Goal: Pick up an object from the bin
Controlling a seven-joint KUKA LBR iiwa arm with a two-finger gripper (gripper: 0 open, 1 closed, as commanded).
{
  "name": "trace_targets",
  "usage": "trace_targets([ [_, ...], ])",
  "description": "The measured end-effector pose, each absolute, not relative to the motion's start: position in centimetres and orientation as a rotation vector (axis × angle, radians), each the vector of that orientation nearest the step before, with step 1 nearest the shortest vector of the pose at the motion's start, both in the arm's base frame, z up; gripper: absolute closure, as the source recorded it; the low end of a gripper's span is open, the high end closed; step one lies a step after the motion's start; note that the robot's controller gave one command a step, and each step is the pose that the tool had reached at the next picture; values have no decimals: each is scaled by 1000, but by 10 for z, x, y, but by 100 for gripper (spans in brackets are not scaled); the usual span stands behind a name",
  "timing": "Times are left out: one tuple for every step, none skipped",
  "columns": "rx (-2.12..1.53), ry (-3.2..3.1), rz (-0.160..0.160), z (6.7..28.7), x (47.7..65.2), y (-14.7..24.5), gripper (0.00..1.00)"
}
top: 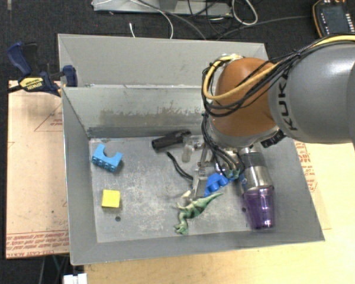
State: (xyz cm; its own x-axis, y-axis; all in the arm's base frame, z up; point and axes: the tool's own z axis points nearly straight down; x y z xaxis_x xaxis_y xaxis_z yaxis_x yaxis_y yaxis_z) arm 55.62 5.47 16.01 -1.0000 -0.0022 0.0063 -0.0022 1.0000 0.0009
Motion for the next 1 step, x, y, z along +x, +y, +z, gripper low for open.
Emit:
trace_targets([
  [-1,-3142,-2,163,558,54,0],
])
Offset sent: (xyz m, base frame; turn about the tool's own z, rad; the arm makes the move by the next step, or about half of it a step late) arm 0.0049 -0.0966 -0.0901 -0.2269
